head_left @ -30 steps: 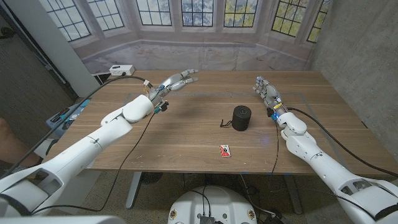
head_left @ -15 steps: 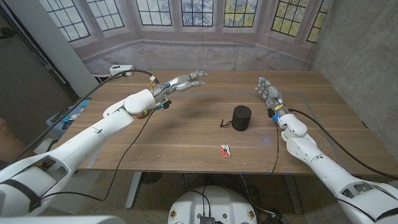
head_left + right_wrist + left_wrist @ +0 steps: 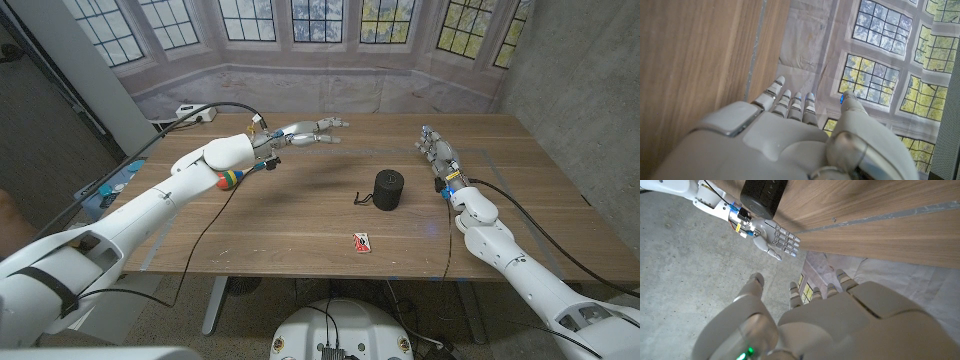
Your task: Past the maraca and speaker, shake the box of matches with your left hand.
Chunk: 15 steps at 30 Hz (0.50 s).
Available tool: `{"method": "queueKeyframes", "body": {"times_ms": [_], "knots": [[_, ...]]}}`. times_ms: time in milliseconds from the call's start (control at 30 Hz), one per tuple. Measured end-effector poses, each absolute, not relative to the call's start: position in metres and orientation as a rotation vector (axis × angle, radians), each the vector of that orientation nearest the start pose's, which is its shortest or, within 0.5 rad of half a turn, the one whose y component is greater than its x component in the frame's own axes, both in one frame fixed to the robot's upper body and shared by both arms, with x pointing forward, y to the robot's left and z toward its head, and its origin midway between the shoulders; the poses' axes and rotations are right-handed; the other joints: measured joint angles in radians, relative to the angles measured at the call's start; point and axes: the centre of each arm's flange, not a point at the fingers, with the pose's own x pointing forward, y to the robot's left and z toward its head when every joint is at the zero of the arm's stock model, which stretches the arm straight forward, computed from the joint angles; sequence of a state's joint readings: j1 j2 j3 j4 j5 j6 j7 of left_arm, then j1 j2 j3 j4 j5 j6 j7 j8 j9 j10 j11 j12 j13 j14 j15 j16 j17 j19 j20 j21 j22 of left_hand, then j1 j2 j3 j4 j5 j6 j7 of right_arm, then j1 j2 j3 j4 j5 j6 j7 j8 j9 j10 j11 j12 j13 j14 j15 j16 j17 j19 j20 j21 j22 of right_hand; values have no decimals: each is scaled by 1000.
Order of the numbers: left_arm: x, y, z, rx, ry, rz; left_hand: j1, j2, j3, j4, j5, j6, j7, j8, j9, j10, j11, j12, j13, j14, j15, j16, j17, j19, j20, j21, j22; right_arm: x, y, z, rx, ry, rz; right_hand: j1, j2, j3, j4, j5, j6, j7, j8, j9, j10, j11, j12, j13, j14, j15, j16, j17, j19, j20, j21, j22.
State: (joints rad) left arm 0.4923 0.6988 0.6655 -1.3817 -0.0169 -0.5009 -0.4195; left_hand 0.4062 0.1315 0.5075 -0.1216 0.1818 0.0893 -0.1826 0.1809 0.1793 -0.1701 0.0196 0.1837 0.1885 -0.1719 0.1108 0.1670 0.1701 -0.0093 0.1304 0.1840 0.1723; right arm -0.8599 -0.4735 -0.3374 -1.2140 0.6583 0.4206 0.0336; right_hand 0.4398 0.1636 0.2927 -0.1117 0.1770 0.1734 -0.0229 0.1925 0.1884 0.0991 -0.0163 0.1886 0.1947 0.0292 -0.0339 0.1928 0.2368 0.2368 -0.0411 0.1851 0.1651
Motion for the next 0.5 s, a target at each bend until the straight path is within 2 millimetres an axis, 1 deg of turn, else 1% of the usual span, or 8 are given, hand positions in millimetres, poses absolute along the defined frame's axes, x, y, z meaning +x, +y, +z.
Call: {"method": "queueKeyframes", "body": {"times_ms": [167,200,333,433,500], "knots": [[602,172,79,1159,-863,-750,12,2,2,-10,0,0,0,0,0,0,0,0,0,0,0,3,0,0,0,0,0,649,-313,-45,97,-654,136,0,0,0,0,0,0,0,0,0,0,0,0,0,0,0,0,0,0,0,0,0],[602,171,80,1168,-864,-757,22,0,3,-17,0,0,0,0,0,0,0,4,0,0,0,3,0,0,0,0,0,649,-313,-45,97,-654,134,0,0,0,0,0,0,0,0,0,0,0,0,0,0,0,0,0,0,0,0,0],[601,168,83,1201,-869,-778,42,-13,8,-38,0,5,-15,4,0,-3,-4,9,0,0,0,7,0,-7,-7,0,0,648,-313,-46,97,-654,131,0,0,0,0,0,0,0,0,0,0,0,0,0,0,0,0,0,0,0,0,0],[600,166,86,1233,-874,-796,51,-15,10,-40,0,5,-16,4,0,-2,-6,10,0,0,0,7,0,-7,-7,0,0,647,-313,-46,98,-655,127,0,0,0,0,0,0,0,0,0,0,0,0,0,0,0,0,-2,0,0,0,0],[599,165,88,1247,-877,-803,57,-20,10,-46,0,1,-20,9,0,-1,-13,13,0,0,0,7,0,-7,-7,0,0,647,-313,-46,99,-655,125,0,0,0,0,0,4,4,0,0,0,0,0,0,0,0,0,-5,0,0,0,0]]}}
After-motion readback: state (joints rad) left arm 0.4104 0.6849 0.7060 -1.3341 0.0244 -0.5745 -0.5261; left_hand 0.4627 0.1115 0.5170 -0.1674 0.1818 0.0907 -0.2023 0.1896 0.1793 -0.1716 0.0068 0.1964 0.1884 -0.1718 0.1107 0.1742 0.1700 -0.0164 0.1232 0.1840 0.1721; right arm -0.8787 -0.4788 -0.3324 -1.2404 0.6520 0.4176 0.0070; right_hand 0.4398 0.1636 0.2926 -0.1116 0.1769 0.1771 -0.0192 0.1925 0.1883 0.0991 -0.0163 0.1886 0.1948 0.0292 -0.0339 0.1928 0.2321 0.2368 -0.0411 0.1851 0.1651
